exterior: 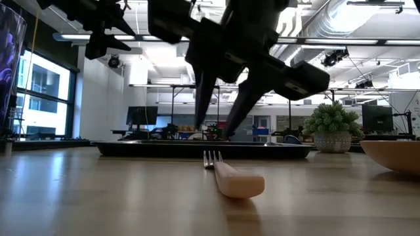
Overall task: Pick and place plate/cup/fork/spoon on tray
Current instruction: Move the black tray from top left to the top center of the table
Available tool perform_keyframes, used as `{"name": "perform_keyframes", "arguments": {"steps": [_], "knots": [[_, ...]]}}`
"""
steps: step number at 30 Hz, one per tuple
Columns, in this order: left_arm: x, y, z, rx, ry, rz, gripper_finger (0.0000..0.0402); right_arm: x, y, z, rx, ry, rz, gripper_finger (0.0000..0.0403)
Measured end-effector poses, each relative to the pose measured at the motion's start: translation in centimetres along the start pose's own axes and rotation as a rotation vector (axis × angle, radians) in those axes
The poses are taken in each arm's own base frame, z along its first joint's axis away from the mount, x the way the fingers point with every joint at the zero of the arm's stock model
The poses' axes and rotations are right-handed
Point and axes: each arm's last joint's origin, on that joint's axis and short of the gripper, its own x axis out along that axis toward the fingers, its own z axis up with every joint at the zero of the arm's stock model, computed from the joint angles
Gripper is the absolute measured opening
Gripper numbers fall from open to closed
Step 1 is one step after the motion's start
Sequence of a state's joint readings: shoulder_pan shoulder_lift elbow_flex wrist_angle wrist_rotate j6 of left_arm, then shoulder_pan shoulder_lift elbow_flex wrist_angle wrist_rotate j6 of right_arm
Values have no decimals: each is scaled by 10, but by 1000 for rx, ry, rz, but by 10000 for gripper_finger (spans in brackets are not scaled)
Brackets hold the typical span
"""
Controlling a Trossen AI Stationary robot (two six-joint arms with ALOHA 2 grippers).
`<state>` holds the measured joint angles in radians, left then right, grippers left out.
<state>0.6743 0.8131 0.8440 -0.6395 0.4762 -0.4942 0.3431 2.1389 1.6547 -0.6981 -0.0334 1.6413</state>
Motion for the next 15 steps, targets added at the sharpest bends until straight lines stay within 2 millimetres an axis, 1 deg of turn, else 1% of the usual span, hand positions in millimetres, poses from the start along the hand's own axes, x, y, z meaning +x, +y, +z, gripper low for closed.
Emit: {"name": "perform_keyframes", "arguments": {"steps": [4,10,15], "knots": [[0,1,0,0,-10,18,163,4,-1,0,-1,1,-12,113],[0,1,1,0,-20,37,163,16,-3,1,-18,2,-26,113],[0,1,1,1,-21,37,163,18,-5,1,-1,-17,-51,113]]}}
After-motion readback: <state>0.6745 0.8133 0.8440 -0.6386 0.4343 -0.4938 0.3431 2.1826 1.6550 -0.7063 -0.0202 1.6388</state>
